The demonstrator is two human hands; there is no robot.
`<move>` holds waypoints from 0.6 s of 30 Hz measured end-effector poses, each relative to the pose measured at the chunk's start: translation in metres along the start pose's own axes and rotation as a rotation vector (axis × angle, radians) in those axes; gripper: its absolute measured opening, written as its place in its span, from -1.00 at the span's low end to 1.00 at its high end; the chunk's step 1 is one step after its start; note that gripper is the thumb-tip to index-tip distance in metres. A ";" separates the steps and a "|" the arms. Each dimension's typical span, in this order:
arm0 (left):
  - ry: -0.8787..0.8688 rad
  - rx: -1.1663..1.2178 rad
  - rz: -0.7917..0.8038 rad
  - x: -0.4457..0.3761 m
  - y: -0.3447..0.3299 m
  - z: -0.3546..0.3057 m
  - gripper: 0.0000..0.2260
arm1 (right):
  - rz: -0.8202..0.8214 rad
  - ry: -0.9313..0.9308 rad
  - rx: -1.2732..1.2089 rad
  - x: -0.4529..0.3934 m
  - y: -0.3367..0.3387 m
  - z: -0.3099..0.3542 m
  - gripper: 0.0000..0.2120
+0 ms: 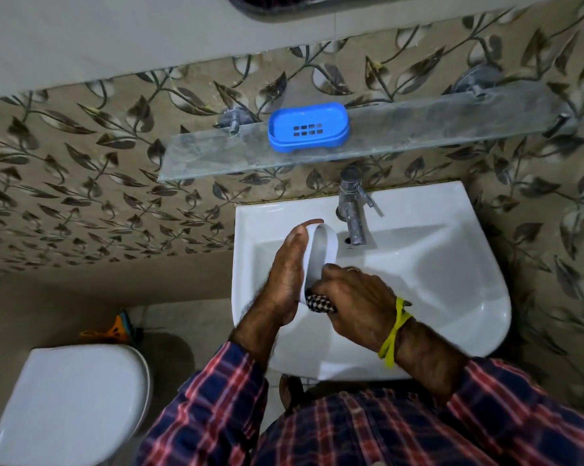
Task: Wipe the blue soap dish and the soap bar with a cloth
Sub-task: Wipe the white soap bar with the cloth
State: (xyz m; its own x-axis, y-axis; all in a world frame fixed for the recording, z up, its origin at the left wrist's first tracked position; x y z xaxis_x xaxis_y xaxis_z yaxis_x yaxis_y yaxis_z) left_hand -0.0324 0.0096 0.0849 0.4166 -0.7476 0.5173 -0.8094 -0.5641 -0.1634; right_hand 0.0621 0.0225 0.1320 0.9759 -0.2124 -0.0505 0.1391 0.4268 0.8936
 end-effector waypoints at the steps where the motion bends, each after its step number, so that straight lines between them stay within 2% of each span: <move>1: 0.039 0.028 0.003 -0.001 0.002 0.000 -0.61 | 0.022 0.032 -0.026 -0.001 -0.002 0.003 -0.69; 4: 0.195 0.091 0.000 -0.003 0.007 0.003 -0.57 | 0.023 0.106 0.022 -0.003 -0.002 0.006 -0.75; 6: 0.267 0.103 0.007 -0.004 0.004 0.007 -0.52 | -0.080 0.126 0.074 -0.005 0.006 0.009 -0.85; 8: 0.281 0.132 0.057 -0.007 0.001 0.006 -0.45 | -0.217 0.070 -0.037 -0.004 0.018 0.002 -0.94; 9: 0.259 0.114 0.073 -0.006 0.002 0.003 -0.41 | -0.286 -0.006 -0.160 -0.003 0.023 -0.008 -0.87; 11: 0.122 -0.019 0.067 0.001 0.004 -0.007 -0.41 | -0.406 -0.224 -0.583 0.002 0.026 -0.038 -0.83; 14: -0.334 -0.305 0.061 0.026 -0.016 -0.023 -0.48 | -0.470 -0.456 -1.308 0.004 0.010 -0.053 -0.86; 16: -0.429 -0.342 0.081 0.034 -0.029 -0.014 -0.46 | -0.444 -0.504 -1.540 0.001 0.006 -0.051 -0.84; 18: -0.407 -0.230 0.091 0.031 -0.031 -0.017 -0.53 | -0.410 -0.508 -1.646 -0.003 0.006 -0.046 -0.96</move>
State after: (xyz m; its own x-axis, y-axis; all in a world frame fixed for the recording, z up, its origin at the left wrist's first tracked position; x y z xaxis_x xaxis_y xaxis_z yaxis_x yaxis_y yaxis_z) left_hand -0.0013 0.0101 0.1201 0.4306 -0.8930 0.1309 -0.9017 -0.4317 0.0215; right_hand 0.0678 0.0663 0.1172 0.7392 -0.6118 0.2815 0.6593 0.5721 -0.4879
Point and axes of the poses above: each hand's wrist, its own x-axis away from the middle knuckle, its own y-axis out of the back of the hand, z = x × y, the point moved 10 cm from there along -x, towards the middle knuckle, and after that the axes turned 13 degrees about y, right-handed, at the moved point
